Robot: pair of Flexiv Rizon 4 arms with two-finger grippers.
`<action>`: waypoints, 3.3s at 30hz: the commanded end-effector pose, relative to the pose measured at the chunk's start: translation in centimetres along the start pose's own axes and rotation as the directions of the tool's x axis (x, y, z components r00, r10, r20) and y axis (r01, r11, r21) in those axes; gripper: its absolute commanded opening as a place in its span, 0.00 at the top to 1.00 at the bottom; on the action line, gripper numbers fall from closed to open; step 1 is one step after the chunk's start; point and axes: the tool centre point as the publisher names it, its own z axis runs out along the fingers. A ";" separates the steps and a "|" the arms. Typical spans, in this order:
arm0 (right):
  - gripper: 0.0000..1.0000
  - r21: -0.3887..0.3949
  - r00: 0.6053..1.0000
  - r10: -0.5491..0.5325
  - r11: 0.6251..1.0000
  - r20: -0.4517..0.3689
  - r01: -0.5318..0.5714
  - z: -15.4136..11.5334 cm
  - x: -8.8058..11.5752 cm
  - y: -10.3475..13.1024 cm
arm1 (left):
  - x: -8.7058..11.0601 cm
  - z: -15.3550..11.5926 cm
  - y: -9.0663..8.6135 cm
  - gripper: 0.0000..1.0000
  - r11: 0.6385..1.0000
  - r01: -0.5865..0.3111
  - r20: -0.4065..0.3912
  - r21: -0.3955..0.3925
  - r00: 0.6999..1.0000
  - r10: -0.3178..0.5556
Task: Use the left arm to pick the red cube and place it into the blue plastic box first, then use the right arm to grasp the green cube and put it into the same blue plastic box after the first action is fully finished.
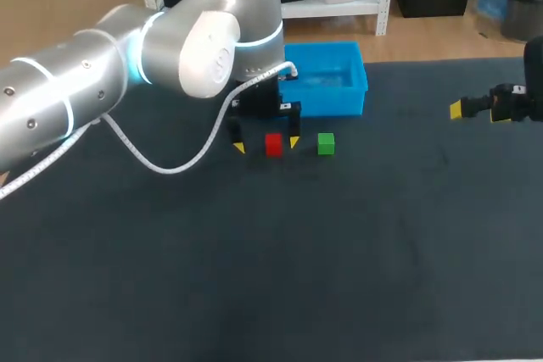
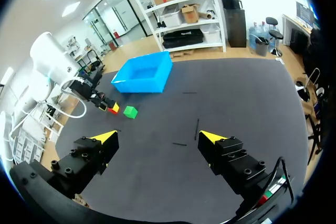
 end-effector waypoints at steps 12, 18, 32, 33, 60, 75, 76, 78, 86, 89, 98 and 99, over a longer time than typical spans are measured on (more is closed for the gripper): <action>0.00 0.000 1.000 -0.001 1.000 -0.001 0.001 0.0 0.0 0.0 | -0.3 0.6 0.0 1.00 1.000 -0.003 -0.003 -0.015 1.000 0.003; 0.00 0.000 1.000 -0.001 1.000 -0.001 0.001 0.0 0.0 0.0 | -0.4 0.7 -0.1 1.00 1.000 -0.008 -0.005 -0.012 1.000 0.008; 0.00 0.000 1.000 -0.001 1.000 -0.001 0.001 0.0 0.0 0.0 | -0.6 -1.2 -0.8 1.00 0.998 -0.056 0.026 -0.014 0.998 0.057; 0.00 0.000 1.000 -0.001 1.000 -0.001 0.001 0.0 0.0 0.0 | -0.6 -1.3 -0.8 1.00 0.998 -0.060 0.030 -0.013 0.998 0.061; 0.00 0.000 1.000 -0.001 1.000 -0.001 0.001 0.0 0.0 0.0 | -2.1 -12.4 -0.7 1.00 0.973 -0.228 0.158 0.044 0.963 0.219; 0.00 0.000 1.000 -0.001 1.000 -0.001 0.001 0.0 0.0 0.0 | -3.9 -13.2 0.3 1.00 0.892 -0.441 0.333 0.098 0.859 0.388; 0.00 0.000 1.000 -0.001 1.000 -0.001 0.001 0.0 0.0 0.0 | -4.0 -13.1 0.3 1.00 0.888 -0.448 0.333 0.103 0.857 0.393; 0.00 0.000 1.000 -0.001 1.000 -0.001 0.001 0.0 0.0 0.0 | -4.3 -13.1 0.1 1.00 0.881 -0.463 0.332 0.099 0.850 0.409; 0.00 0.000 1.000 -0.001 1.000 -0.001 0.001 0.0 0.0 0.0 | -5.0 -12.7 0.6 1.00 0.866 -0.487 0.354 0.116 0.835 0.422; 0.00 0.000 1.000 -0.001 1.000 -0.001 0.001 0.0 0.0 0.0 | -5.7 -12.5 0.5 1.00 0.861 -0.497 0.360 0.107 0.827 0.432; 0.00 0.000 1.000 -0.001 1.000 -0.001 0.001 0.0 0.0 0.0 | -8.8 -11.3 -0.3 1.00 0.843 -0.527 0.368 0.107 0.809 0.459; 0.00 0.000 1.000 -0.001 1.000 -0.001 0.001 0.0 0.0 0.0 | -9.2 -11.2 -0.5 1.00 0.836 -0.537 0.374 0.108 0.801 0.467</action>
